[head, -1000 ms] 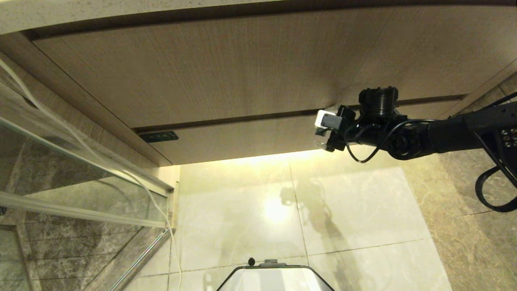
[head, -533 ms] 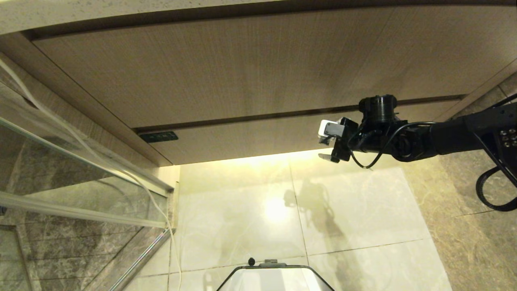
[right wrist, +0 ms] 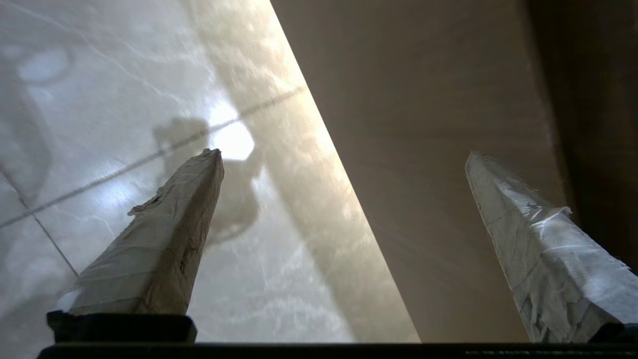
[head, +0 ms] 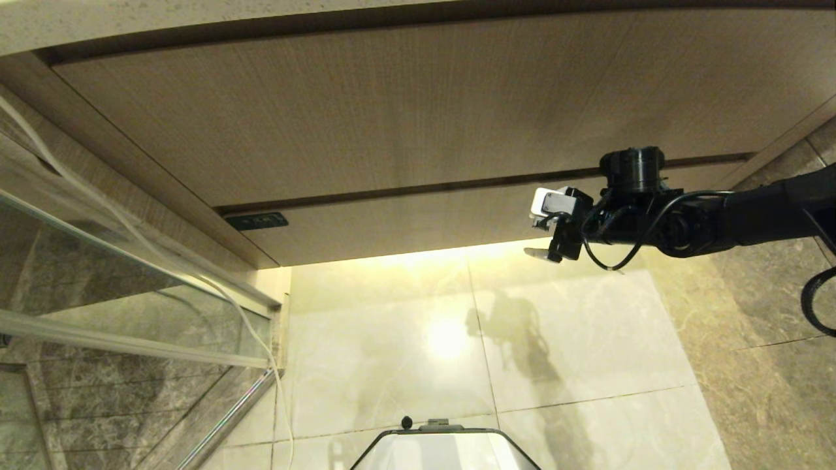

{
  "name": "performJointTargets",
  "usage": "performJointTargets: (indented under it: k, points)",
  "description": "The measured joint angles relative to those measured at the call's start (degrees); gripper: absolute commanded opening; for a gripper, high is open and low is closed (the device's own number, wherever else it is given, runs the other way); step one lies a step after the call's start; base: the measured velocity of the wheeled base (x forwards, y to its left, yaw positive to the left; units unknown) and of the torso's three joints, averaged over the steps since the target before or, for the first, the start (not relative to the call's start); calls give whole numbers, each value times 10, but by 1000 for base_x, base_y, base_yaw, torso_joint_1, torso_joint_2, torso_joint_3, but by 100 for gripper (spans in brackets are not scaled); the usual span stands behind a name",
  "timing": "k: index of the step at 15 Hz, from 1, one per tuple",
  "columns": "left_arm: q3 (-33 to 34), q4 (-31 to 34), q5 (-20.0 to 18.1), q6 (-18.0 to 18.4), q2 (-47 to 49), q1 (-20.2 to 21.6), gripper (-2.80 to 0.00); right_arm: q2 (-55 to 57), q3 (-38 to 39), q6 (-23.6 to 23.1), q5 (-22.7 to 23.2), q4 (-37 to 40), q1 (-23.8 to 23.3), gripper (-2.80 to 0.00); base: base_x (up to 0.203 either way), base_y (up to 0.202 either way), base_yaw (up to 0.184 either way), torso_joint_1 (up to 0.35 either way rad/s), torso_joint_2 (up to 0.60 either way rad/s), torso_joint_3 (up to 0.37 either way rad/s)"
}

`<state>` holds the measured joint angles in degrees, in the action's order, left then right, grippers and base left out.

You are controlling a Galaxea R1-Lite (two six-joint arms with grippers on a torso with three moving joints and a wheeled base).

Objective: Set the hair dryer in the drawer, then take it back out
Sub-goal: Pull open the drawer

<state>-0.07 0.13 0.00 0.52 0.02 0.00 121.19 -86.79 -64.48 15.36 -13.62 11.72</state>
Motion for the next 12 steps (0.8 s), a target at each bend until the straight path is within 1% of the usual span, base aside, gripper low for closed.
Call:
performJointTargets:
  k: [2, 5, 9, 12]
  points:
    - [0, 0, 0, 0, 0, 0, -280, -19, 24, -3, 36, -8, 0, 0, 0, 0, 0, 0, 0, 0]
    - [0, 0, 0, 0, 0, 0, -280, -35, 42, -11, 65, -31, -1, 0, 0, 0, 0, 0, 0, 0]
    - [0, 0, 0, 0, 0, 0, -280, -26, 44, -18, 69, -101, -1, 0, 0, 0, 0, 0, 0, 0]
    - [0, 0, 0, 0, 0, 0, -280, -15, 38, -18, 67, -112, -1, 0, 0, 0, 0, 0, 0, 0]
